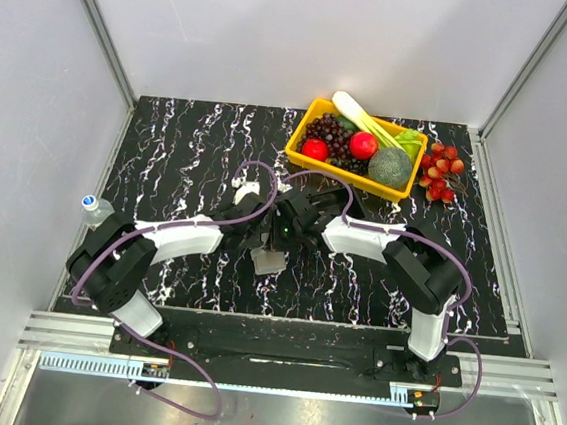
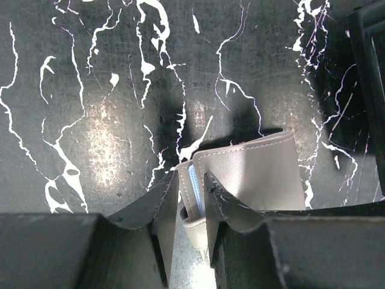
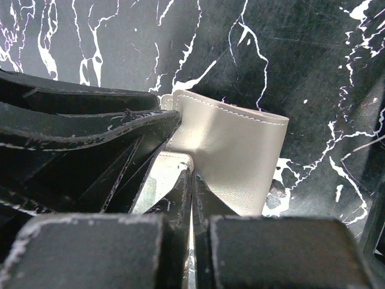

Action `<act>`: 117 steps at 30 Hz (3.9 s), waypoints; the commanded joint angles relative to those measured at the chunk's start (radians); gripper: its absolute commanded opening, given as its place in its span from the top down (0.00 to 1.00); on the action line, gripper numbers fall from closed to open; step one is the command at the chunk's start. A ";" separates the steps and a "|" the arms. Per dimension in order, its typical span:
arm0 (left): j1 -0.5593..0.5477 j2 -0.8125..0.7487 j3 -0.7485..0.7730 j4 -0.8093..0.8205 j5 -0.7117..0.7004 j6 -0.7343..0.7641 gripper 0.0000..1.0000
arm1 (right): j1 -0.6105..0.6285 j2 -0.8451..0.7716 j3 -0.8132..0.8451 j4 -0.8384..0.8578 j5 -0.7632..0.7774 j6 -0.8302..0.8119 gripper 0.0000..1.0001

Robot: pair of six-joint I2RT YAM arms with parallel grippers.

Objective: Put the credit cards into the card holder
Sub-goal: Close the card holder at the center of the board.

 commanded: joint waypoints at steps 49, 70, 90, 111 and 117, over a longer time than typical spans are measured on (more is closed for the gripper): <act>-0.015 -0.200 -0.110 0.142 0.119 0.075 0.66 | -0.009 0.070 0.073 -0.148 0.125 -0.002 1.00; -0.049 -0.059 -0.072 0.096 0.094 0.063 0.85 | -0.009 0.062 0.078 -0.148 0.125 -0.001 1.00; -0.052 -0.054 -0.087 0.168 0.073 -0.006 0.86 | -0.009 0.065 0.080 -0.148 0.100 0.001 1.00; -0.087 0.154 0.063 -0.087 -0.027 -0.083 0.96 | -0.009 0.151 0.162 -0.249 0.080 -0.011 1.00; -0.087 0.181 0.099 -0.107 -0.024 -0.068 0.96 | -0.010 0.203 0.224 -0.329 0.114 -0.043 1.00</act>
